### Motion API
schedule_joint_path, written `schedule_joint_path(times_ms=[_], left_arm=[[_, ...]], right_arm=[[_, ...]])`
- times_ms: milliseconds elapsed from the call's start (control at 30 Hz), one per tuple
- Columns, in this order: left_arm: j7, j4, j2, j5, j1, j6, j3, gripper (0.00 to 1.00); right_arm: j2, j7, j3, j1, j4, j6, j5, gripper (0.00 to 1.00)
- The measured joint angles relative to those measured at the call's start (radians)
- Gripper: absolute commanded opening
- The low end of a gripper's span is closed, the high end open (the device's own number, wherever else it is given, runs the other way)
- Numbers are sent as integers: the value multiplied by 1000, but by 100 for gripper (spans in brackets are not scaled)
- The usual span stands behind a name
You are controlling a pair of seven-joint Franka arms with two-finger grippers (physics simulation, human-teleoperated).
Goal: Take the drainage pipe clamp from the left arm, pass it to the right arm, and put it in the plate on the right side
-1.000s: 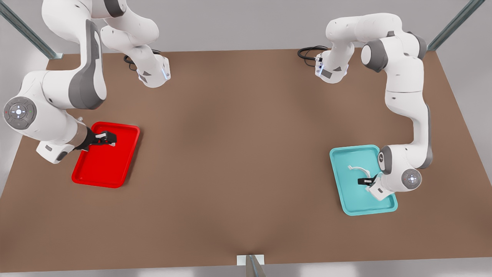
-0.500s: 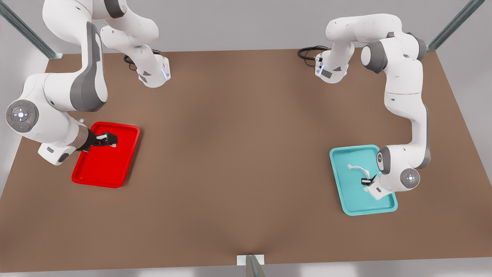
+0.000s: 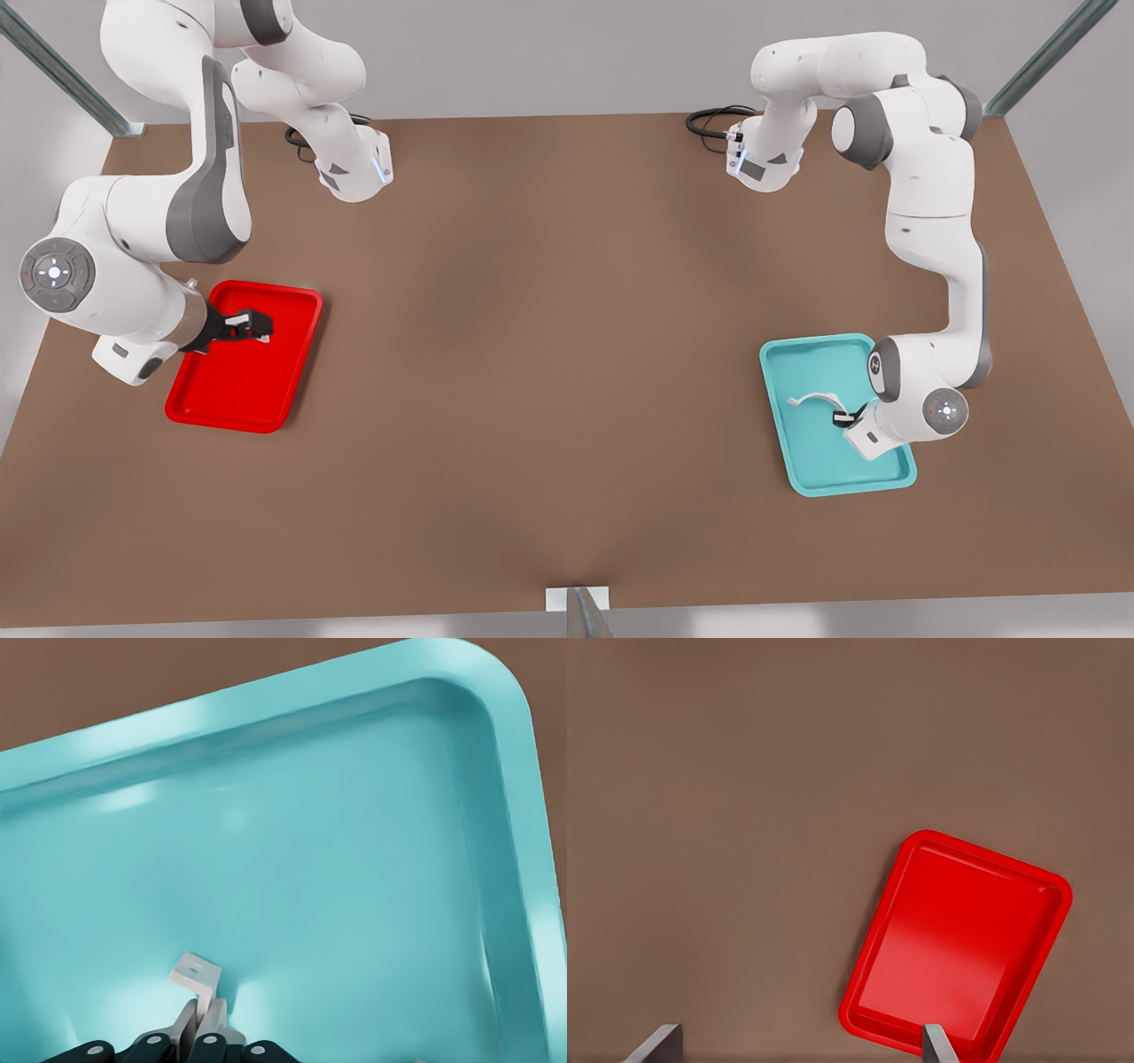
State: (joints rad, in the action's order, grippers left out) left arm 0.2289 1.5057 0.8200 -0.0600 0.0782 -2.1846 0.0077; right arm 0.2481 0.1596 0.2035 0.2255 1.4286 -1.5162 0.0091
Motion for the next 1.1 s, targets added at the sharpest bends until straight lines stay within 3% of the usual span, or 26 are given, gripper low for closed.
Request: schedule_joint_path(times_ms=[233,400,633,733,833,1100], left_arm=[[4,-2,-8,1,1,0,0,21],[-3,2,-99,15,-6,32,0,21],[-57,-59,-123,49,-99,140,-13,21],[-118,-108,-125,49,-208,212,-15,21],[-210,-151,-123,48,-343,282,-17,21],[-524,-351,-21,96,-552,363,-92,21]], right_arm=[[1,0,0,0,0,-1,0,100],[2,0,0,0,0,-1,0,100],[1,0,0,7,-1,2,2,100],[206,0,0,149,-199,-6,13,100],[347,8,-7,228,-268,-77,111,100],[458,162,-81,286,-271,-256,247,100]])
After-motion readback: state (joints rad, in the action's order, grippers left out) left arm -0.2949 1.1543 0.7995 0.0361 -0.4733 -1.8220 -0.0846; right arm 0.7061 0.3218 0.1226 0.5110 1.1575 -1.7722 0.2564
